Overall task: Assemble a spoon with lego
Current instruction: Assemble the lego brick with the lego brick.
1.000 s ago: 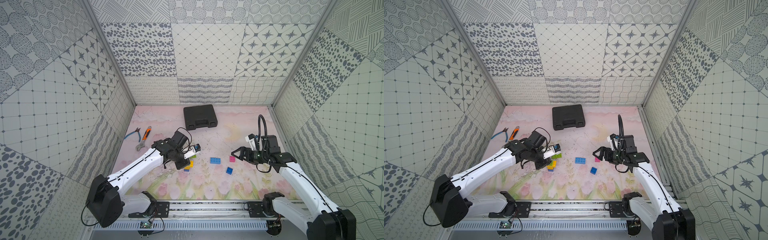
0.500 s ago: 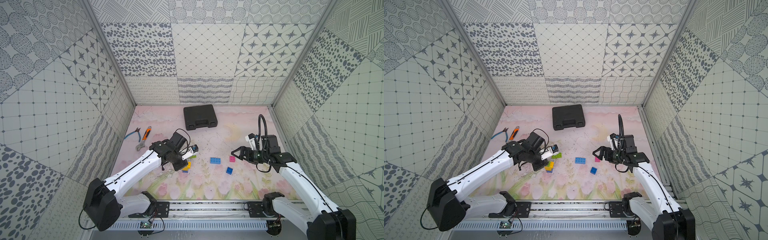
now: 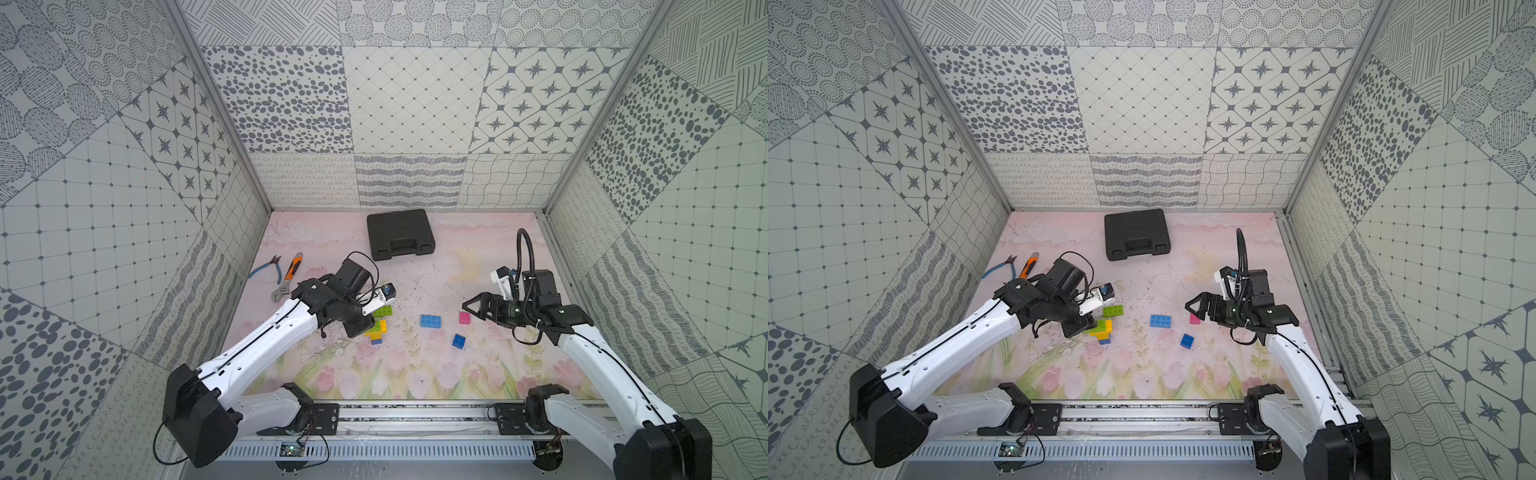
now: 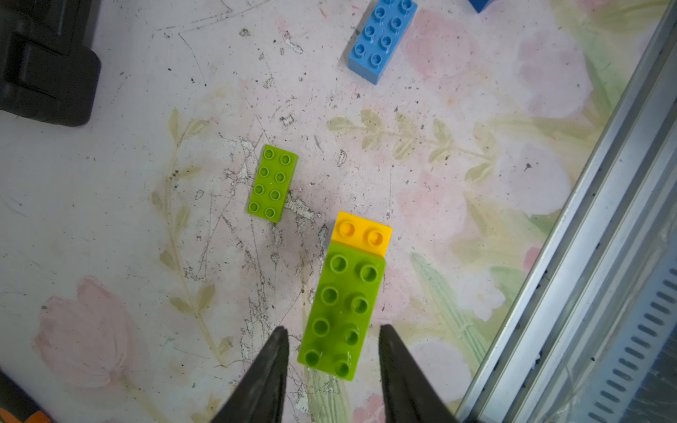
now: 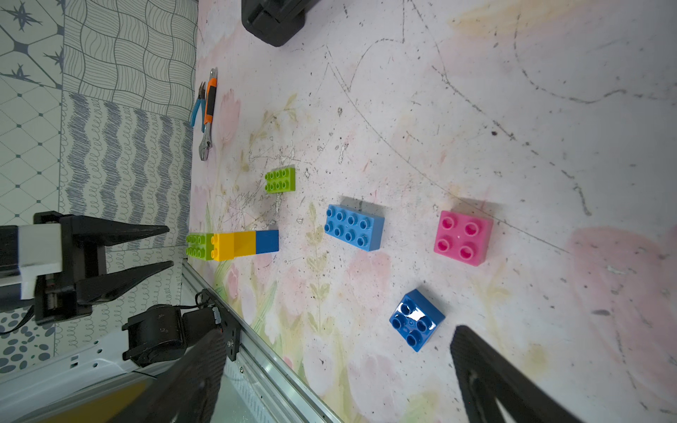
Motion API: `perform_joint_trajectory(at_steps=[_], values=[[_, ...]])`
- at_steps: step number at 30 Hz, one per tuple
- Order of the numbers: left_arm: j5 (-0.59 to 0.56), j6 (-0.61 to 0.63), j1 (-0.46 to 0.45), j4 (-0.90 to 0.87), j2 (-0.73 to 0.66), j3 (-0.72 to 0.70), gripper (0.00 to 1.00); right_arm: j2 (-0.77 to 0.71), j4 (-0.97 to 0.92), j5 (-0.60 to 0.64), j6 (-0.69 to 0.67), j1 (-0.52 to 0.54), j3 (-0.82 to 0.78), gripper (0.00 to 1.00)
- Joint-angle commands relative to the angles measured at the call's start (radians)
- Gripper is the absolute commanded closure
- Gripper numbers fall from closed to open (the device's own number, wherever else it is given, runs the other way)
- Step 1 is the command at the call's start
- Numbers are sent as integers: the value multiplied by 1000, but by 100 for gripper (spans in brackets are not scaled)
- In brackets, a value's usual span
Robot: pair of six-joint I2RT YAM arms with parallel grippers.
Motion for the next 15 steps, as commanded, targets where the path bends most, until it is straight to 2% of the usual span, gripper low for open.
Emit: perform_joint_trajectory(at_steps=[1, 3, 7, 9, 15], values=[[-26, 56, 5, -30, 33, 75, 43, -4, 33, 1, -7, 4, -6, 2], [-24, 125, 7, -33, 83, 134, 31, 1, 39, 0, -5, 4, -7, 2], [47, 287, 22, -142, 282, 358, 27, 13, 44, 1, -6, 3, -5, 2], [58, 356, 26, -157, 379, 422, 26, 14, 45, -2, -7, 3, -5, 2], [95, 392, 66, -116, 616, 571, 27, 17, 53, -16, -6, 3, -15, 2]])
